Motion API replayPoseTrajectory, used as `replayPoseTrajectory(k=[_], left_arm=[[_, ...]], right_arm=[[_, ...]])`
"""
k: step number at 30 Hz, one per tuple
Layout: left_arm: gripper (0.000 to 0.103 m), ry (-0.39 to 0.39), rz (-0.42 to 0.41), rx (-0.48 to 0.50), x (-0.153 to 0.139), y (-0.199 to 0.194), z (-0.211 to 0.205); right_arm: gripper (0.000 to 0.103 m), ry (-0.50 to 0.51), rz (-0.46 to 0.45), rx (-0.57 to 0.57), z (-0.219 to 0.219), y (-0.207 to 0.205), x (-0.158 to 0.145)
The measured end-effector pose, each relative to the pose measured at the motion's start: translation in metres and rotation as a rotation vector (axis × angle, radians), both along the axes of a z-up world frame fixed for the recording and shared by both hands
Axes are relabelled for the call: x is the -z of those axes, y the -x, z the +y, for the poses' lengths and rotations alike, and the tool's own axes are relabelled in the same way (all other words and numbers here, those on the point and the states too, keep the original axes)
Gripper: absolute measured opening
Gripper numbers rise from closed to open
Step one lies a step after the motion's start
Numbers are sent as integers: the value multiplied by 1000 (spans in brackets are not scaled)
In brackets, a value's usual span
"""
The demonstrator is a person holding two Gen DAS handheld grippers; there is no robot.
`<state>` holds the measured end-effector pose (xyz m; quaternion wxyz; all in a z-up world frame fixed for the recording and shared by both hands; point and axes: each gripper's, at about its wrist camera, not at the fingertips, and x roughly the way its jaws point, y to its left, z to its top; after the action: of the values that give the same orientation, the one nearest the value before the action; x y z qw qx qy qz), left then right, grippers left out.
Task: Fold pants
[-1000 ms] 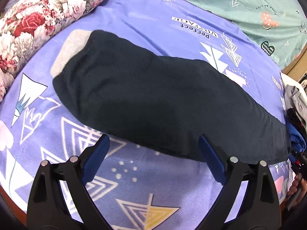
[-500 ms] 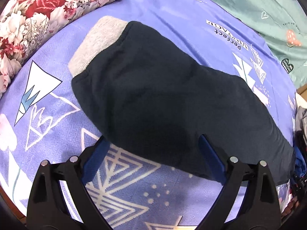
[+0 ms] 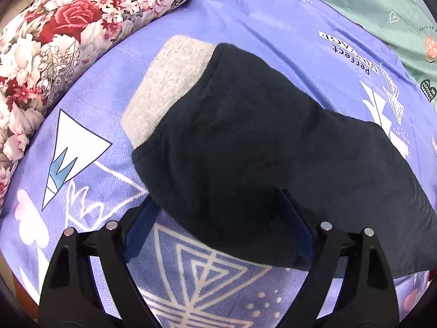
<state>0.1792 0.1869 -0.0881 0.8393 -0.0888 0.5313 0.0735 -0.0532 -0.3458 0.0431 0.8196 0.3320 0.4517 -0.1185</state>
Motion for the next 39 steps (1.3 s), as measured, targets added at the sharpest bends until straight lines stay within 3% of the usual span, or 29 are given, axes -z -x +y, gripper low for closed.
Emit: replayPoseTrajectory(k=[2,3,6,10,13,16,21,22,25,27,32,37,39], left_arm=[[88,4,2,-3,0,-1,1],[88,8,3,-4,0,0,0],[87,13,-10,0,-10,10,-1],[88,24,-116,62,-37,33,-13],[89,69,-176,170,-51,45,-36],[89,53,-171,256,-47,40,-64],[89,47,-65,248,-13,30,-79],[89,34,-72,250,-11,34,-82],[89,-33,-74,276,-9,37,-92],[89,-31,-71,282,-9,38,-93],[89,63,-83,275,-14,39,-77],[89,178,-103,240,-21,43,-62],[89,199,-116,233,-24,45,-58]], right_arm=[[16,37,110,-4,0,-2,23],[20,59,108,-12,2,-2,26],[58,114,101,10,6,1,16],[58,57,100,34,2,9,13],[58,12,95,61,-1,16,17],[58,9,73,62,2,11,19],[59,46,48,68,7,-6,26],[56,59,52,62,9,-10,27],[21,-6,51,40,12,-23,35],[19,-37,45,35,12,-26,38],[18,-70,-58,16,17,-33,2],[18,-41,-151,-172,74,-81,-50],[18,-42,-158,-271,107,-104,-54]])
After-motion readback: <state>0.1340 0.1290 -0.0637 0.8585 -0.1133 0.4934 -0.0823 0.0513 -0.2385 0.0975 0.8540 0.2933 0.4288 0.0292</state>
